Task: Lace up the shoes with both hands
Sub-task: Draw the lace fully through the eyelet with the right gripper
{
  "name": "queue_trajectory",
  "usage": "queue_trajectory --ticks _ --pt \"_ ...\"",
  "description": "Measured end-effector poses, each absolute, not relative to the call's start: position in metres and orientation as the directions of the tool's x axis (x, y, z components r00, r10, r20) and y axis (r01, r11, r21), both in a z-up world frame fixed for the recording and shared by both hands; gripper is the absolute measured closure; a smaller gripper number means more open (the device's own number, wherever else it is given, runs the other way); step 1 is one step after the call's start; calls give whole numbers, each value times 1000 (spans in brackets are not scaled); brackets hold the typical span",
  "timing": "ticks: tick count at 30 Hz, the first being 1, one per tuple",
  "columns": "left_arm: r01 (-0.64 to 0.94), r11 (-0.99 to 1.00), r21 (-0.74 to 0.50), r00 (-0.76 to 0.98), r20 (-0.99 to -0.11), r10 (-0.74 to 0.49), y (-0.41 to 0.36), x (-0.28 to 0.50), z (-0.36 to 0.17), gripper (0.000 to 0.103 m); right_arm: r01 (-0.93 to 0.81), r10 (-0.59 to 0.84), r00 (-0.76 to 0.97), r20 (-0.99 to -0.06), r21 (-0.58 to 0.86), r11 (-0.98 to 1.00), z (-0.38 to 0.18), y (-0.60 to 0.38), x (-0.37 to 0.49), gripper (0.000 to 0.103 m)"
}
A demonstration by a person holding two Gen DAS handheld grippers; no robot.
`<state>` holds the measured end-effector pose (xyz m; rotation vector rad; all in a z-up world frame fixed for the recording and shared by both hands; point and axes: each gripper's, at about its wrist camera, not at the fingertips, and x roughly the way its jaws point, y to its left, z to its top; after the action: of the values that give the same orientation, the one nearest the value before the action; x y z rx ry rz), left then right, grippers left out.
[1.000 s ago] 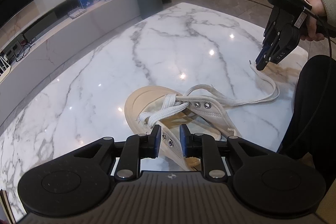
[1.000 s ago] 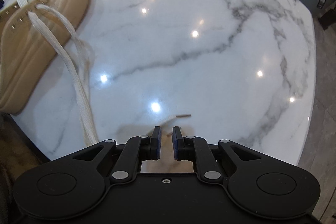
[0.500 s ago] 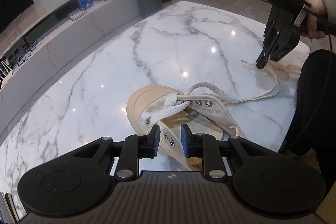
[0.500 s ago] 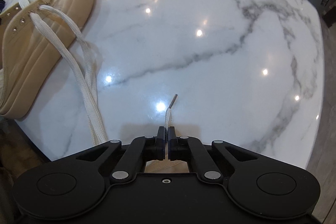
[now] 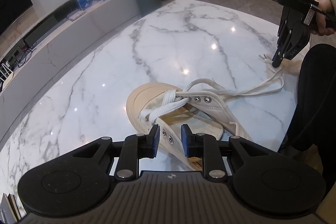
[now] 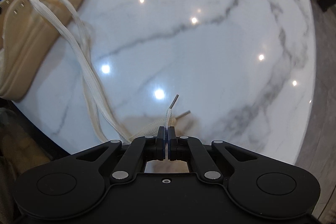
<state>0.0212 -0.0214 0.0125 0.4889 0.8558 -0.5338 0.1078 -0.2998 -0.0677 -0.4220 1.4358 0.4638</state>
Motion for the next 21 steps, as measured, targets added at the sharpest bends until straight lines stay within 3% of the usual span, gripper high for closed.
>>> queue_trajectory --ticks 14,21 --pt "612 771 174 540 -805 -247 -18 21 13 81 -606 136 151 -979 17 795 -64 -257 135 102" --pt "616 769 172 539 -803 -253 -18 21 13 81 -594 98 193 -976 -37 804 -63 -256 145 102"
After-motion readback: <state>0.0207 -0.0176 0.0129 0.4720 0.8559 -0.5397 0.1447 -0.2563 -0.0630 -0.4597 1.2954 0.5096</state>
